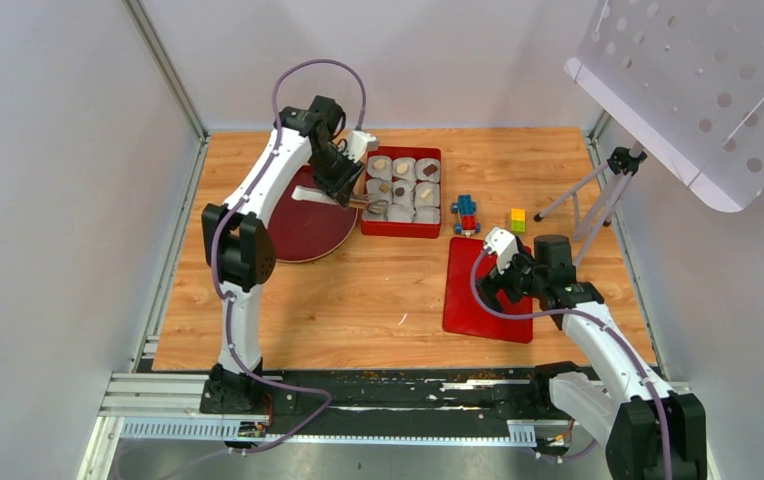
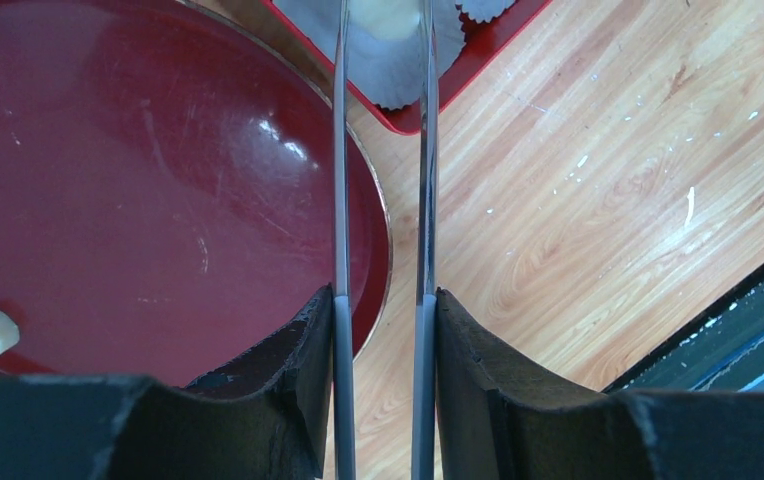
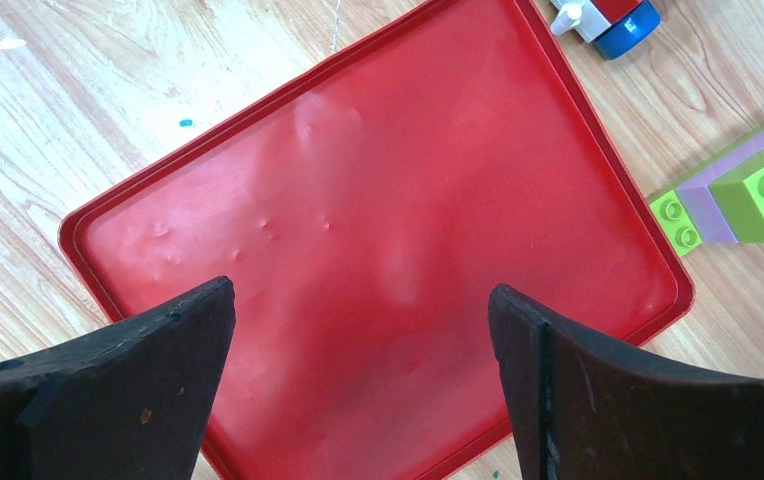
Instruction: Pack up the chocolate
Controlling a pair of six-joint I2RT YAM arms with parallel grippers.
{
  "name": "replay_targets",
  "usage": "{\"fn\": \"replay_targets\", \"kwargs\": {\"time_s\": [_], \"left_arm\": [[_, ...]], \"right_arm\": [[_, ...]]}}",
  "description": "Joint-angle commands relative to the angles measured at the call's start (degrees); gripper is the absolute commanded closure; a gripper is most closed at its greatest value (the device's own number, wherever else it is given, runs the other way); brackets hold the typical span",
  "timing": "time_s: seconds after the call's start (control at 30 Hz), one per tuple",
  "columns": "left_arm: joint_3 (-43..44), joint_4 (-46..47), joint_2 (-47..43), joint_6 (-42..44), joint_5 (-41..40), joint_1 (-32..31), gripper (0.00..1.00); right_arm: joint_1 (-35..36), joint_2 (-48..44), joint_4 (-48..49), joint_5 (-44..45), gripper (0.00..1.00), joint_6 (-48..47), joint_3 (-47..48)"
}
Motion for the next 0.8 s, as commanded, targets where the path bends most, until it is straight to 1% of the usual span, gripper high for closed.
{"fn": "replay_targets", "kwargs": {"time_s": [0.0, 0.1, 0.27, 0.6, 0.77], "left_arm": [[4.2, 1.1, 1.1, -0.2, 1.0, -0.5, 0.80], [5.1, 0.7, 2.0, 0.4, 0.1, -0.8, 0.77], [6.8, -0.8, 2.9, 1.0, -1.4, -1.5, 0.65], [9.1, -3.5, 2.3, 1.7, -2.4, -1.7, 0.54], [9.1, -3.6, 1.4, 1.1, -2.3, -1.7, 0.53]], "right_arm": [[-0.3, -0.9, 1.5, -0.2, 0.02, -0.9, -0.8], [-0.3, -1.1, 1.7, -0.1, 0.02, -1.0, -1.1], [-0.3, -1.5, 1.9, 0.1, 0.02, -1.0, -1.3], [-0.3, -1.9, 2.0, 0.2, 0.02, -1.1, -1.6], [-0.3, -1.9, 1.9, 0.0, 0.02, -1.2, -1.6]]}}
